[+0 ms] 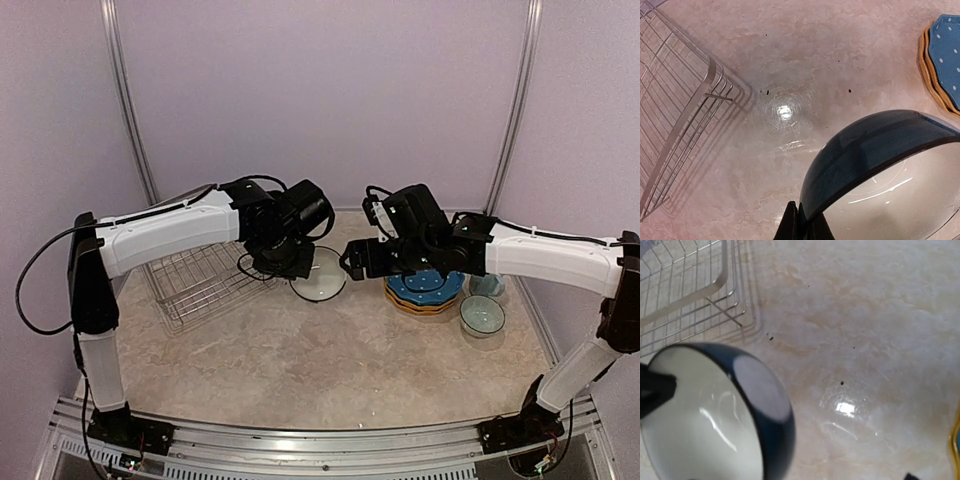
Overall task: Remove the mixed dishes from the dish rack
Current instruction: Pass from the left arm to the right
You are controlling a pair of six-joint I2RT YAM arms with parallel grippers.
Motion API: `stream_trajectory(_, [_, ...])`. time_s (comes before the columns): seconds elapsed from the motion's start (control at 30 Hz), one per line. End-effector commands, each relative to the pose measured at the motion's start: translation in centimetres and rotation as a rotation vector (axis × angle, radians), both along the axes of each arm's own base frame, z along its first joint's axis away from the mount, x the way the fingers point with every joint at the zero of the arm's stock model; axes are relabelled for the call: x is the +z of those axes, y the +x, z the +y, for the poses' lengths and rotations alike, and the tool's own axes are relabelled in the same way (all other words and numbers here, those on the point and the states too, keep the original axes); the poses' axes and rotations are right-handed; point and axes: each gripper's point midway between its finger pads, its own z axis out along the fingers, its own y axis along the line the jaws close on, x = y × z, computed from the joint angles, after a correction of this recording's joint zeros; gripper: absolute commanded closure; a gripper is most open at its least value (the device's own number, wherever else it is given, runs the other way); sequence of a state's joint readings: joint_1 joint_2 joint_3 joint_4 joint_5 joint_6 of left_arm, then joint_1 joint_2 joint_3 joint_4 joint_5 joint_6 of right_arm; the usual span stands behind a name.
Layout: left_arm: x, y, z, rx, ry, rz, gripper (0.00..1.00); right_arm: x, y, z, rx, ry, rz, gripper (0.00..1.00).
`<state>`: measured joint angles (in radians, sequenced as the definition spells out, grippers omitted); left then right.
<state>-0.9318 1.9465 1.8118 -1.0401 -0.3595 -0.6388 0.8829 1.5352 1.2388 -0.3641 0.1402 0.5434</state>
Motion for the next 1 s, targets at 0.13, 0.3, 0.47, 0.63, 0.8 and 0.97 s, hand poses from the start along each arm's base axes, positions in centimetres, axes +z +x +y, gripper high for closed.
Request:
stream_trajectory(0.13, [1.9, -0.1, -2.4, -0.026, -0.048, -0.045, 1.0, -1.5, 0.6, 0.9, -0.004, -0.037, 0.017, 0.27])
stream_trajectory(0.3, [1.7, -0.2, -2.7, -0.027, -0.045, -0.035, 1.0, -2.4, 1.0, 1.4, -0.016, -0.07, 0.02, 0.4])
stream_trajectory(0.47, [1.0, -0.1, -2.6, -0.015, -0.019, -0.02, 1.0, -3.7, 1.5, 1.7, -0.037, -0.126, 0.041, 0.57])
stream_trajectory(0.63, [0.5, -0.4, -2.7, -0.015, -0.02, -0.005, 1.0, -4.6, 2.1, 2.1, -0.051, -0.152, 0.058, 0.71])
stream_trajectory(0.8, [0.7, -0.5, -2.6, -0.014, -0.022, -0.008, 1.0, -4.9, 2.3, 2.8, -0.041, -0.149, 0.067, 0.82])
stream_trajectory(0.97, [0.8, -0.5, -2.4, -0.014, -0.021, -0.015, 1.0, -4.9, 2.4, 2.9, -0.047, -0.145, 0.067, 0.99])
